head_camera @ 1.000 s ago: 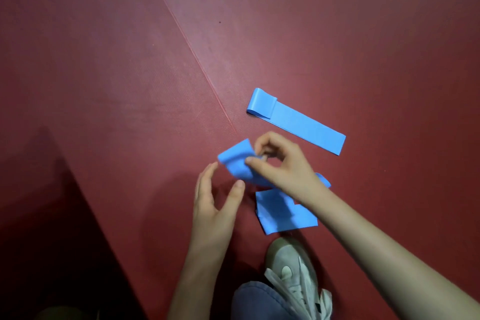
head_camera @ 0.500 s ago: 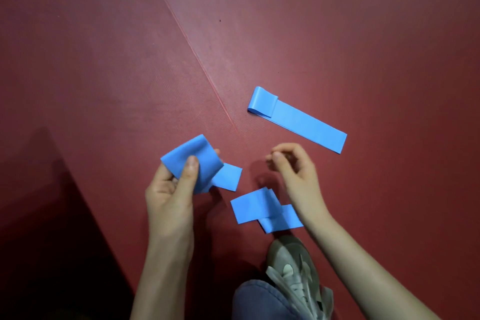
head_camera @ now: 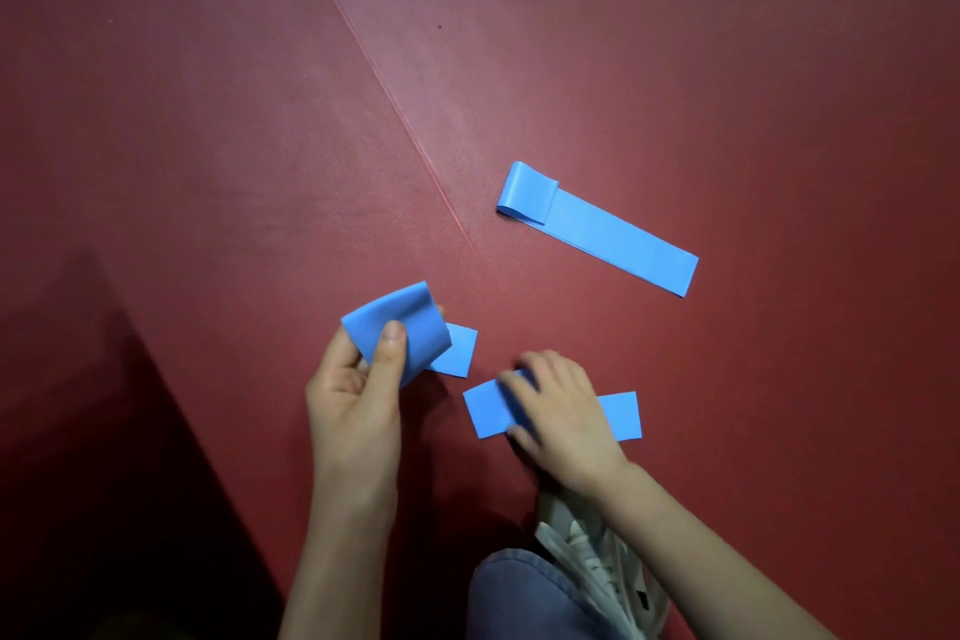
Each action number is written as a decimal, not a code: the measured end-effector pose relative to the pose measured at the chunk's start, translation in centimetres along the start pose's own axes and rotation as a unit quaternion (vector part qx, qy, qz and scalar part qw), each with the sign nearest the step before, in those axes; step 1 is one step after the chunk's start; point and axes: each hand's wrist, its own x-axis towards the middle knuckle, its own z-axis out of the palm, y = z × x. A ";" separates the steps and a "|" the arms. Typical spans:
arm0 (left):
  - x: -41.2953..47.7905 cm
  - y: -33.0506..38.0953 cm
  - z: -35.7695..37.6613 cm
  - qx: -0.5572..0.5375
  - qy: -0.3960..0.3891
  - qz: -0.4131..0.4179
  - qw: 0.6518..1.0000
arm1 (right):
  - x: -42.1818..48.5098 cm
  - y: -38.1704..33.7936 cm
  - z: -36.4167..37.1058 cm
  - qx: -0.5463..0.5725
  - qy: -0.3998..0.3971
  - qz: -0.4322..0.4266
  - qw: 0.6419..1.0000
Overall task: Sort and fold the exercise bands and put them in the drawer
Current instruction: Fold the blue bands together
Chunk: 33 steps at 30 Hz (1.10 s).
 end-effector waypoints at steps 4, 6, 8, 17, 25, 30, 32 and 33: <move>0.1 -0.3 -0.2 -0.001 0.007 -0.004 1.000 | 0.1 -0.6 1.6 -0.060 -0.002 -0.122 0.991; 0.1 -0.4 -0.2 -0.002 0.008 -0.006 1.000 | 0.6 -0.4 1.9 -0.070 0.024 -0.143 0.987; 0.0 -0.7 -0.2 -0.002 0.008 -0.008 1.000 | 1.5 -0.3 1.7 -0.065 0.039 -0.165 0.983; 0.1 -1.3 -0.5 -0.006 0.024 -0.021 0.999 | 2.1 -2.2 -1.4 0.272 0.034 0.023 0.961; 0.6 -1.1 -1.1 -0.005 0.047 -0.027 0.999 | 1.6 -6.2 -8.3 0.706 0.030 0.270 0.654; 0.3 -1.0 -0.5 -0.035 0.019 -0.057 0.998 | 2.1 -7.2 -9.9 0.819 0.001 0.301 0.489; -0.1 -0.9 0.0 -0.028 0.015 -0.051 0.998 | 2.7 -7.8 -10.5 0.844 0.004 0.303 0.442; -0.2 -1.0 0.2 -0.022 0.021 -0.046 0.998 | 2.9 -8.1 -10.7 0.851 0.008 0.304 0.428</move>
